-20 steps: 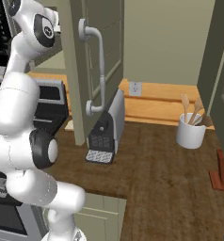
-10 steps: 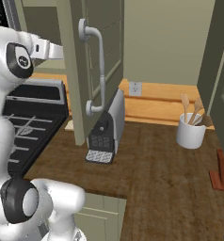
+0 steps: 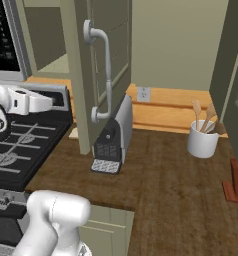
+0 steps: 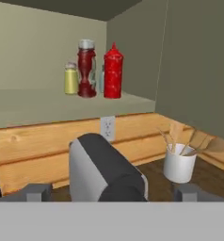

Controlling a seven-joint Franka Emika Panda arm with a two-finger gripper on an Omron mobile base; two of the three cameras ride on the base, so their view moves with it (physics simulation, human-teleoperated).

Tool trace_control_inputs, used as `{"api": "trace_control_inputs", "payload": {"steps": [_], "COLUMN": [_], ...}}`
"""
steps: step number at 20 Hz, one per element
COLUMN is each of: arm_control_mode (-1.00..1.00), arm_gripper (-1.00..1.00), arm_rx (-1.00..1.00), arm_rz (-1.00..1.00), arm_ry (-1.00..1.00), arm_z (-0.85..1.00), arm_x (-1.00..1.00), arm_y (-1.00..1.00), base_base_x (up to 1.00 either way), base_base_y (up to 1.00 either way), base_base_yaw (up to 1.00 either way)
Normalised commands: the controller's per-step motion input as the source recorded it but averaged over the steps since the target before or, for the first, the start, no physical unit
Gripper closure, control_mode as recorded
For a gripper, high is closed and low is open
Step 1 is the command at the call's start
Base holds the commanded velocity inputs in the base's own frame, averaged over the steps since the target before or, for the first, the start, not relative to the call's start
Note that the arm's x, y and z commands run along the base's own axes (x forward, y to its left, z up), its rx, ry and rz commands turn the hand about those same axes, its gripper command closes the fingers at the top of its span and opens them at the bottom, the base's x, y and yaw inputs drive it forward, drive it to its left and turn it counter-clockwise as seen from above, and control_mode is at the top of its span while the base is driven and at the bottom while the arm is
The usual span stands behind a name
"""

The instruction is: Put the shaker and condiment bottle from the counter next to their counterparts in the cabinet.

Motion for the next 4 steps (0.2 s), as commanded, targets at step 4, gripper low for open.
{"api": "trace_control_inputs", "payload": {"steps": [4], "arm_control_mode": [-1.00], "arm_gripper": [-1.00], "arm_rx": [-0.02], "arm_rz": [-0.01], "arm_ry": [0.00], "arm_z": [-0.76], "arm_x": [-1.00], "arm_y": [0.29], "base_base_x": [0.00], "base_base_y": [0.00], "base_base_yaw": [0.00]}}
